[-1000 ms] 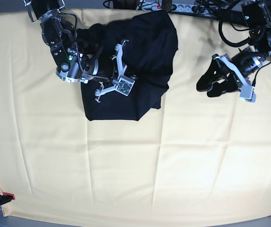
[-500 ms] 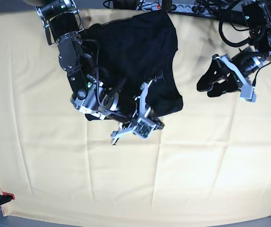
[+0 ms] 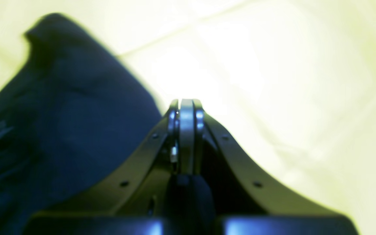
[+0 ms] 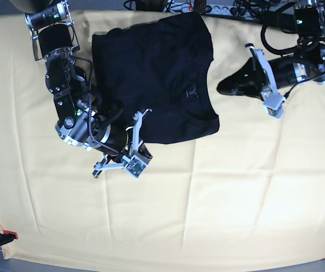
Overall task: Fold the T-shirt properly
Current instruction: 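Grasp the bundle's sides with both grippers and lift it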
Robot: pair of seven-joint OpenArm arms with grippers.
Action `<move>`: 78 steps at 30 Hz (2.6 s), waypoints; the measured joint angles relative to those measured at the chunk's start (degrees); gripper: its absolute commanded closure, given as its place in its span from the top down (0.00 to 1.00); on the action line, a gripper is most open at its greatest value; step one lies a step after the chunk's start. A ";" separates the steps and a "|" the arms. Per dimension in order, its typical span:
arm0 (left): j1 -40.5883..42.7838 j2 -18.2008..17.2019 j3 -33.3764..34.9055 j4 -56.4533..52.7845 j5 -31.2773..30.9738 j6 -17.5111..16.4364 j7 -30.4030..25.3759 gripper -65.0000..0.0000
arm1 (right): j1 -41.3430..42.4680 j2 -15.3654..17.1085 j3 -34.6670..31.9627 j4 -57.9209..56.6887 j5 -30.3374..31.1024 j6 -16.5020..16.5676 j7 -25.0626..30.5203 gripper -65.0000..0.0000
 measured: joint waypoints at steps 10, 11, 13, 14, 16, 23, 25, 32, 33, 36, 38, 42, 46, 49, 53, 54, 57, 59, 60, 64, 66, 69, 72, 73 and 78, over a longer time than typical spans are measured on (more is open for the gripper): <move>-0.15 -3.13 26.97 5.90 24.15 -0.04 -5.33 0.00 | -0.50 5.62 2.93 -7.72 3.80 3.89 0.52 0.00; -0.22 -3.72 29.35 5.90 26.49 -0.15 -6.51 0.00 | -0.48 5.66 2.91 -9.62 4.46 5.29 0.76 0.00; -0.44 -4.28 33.33 5.90 31.43 0.04 -8.98 0.00 | -0.42 5.84 2.93 -12.50 6.40 7.96 0.76 0.00; -0.55 -4.35 34.80 5.90 33.57 0.46 -9.64 0.00 | -0.33 5.86 2.93 -13.14 6.97 8.68 0.55 0.00; -0.52 -4.35 36.68 5.90 36.20 1.31 -10.36 0.00 | -0.24 5.84 2.93 -13.22 7.13 8.63 0.50 0.00; -1.81 -4.46 37.92 5.09 44.09 4.37 -14.75 0.00 | 0.00 6.75 2.91 -13.22 15.82 8.59 -6.64 0.00; -3.21 -4.85 37.94 3.54 45.11 4.98 -16.57 0.00 | 0.00 7.82 2.93 -13.22 19.12 8.59 -8.74 0.00; -6.99 -5.86 38.21 -1.33 44.39 4.68 -20.61 0.00 | -0.66 9.35 2.97 -13.14 23.52 8.59 -11.82 0.00; -7.50 -5.86 38.21 -1.73 44.28 4.59 -20.68 0.00 | -0.83 9.35 2.97 -13.14 23.52 8.57 -11.85 0.00; -9.35 -5.86 38.32 -2.01 46.07 4.57 -20.65 0.00 | -1.81 9.42 3.02 -13.11 23.54 8.57 -11.58 0.00; -10.64 -5.88 38.27 -2.95 46.40 5.27 -21.00 0.00 | -2.69 9.51 3.06 -12.48 23.50 8.55 -11.41 0.00; -12.50 -5.88 38.25 -5.95 45.94 5.97 -23.21 0.00 | -4.66 9.55 3.08 -9.46 23.08 8.37 -12.76 0.00; -15.61 -5.86 38.29 -10.97 46.34 4.96 -27.58 0.00 | -8.07 9.81 3.56 -4.39 22.99 8.37 -13.94 0.00; -18.49 -5.66 38.27 -15.85 47.47 4.46 -32.57 0.00 | -11.21 10.60 5.31 -0.72 23.08 8.41 -14.01 0.00; -22.53 -5.53 38.27 -24.28 51.49 1.55 -43.71 0.00 | -16.06 11.30 10.16 3.28 23.54 8.57 -14.01 0.00; -23.61 -5.53 38.29 -26.34 52.76 1.25 -46.45 0.00 | -17.40 11.28 11.76 4.26 23.52 8.57 -14.03 0.00; -26.71 -5.55 38.29 -31.34 57.88 0.87 -54.14 0.00 | -22.08 11.45 15.19 7.41 25.77 8.57 -14.05 0.00; -28.55 -5.53 38.32 -33.18 60.24 0.92 -56.15 0.00 | -25.24 11.39 15.76 9.68 26.93 8.57 -13.79 0.00; -29.38 -5.57 38.32 -33.46 60.65 1.29 -55.47 0.00 | -26.60 11.39 15.67 10.78 26.40 8.59 -12.74 0.00; -31.89 -6.36 38.32 -30.67 57.92 -0.44 -43.65 0.00 | -27.10 11.21 15.78 13.68 19.30 6.75 -7.72 0.00; -31.76 -7.74 38.32 -26.99 52.37 0.00 -35.78 0.00 | -26.32 11.23 16.98 14.40 16.52 4.44 -4.09 0.00; -31.50 -9.88 38.32 -20.63 44.39 -0.44 -22.34 0.00 | -26.27 11.34 17.64 14.51 11.82 2.29 -3.52 0.00; -31.67 -12.00 38.32 -16.85 39.45 -0.39 -12.33 0.00 | -26.16 11.21 17.59 12.72 11.56 2.54 -3.02 0.00; -31.67 -12.48 38.32 -16.59 37.90 -0.07 -10.60 0.00 | -26.10 11.21 17.59 11.82 11.58 2.58 -2.93 0.00; -30.27 -12.72 38.32 -16.92 40.61 -0.04 -12.81 0.00 | -26.29 11.06 17.59 9.90 11.56 5.05 -2.58 0.00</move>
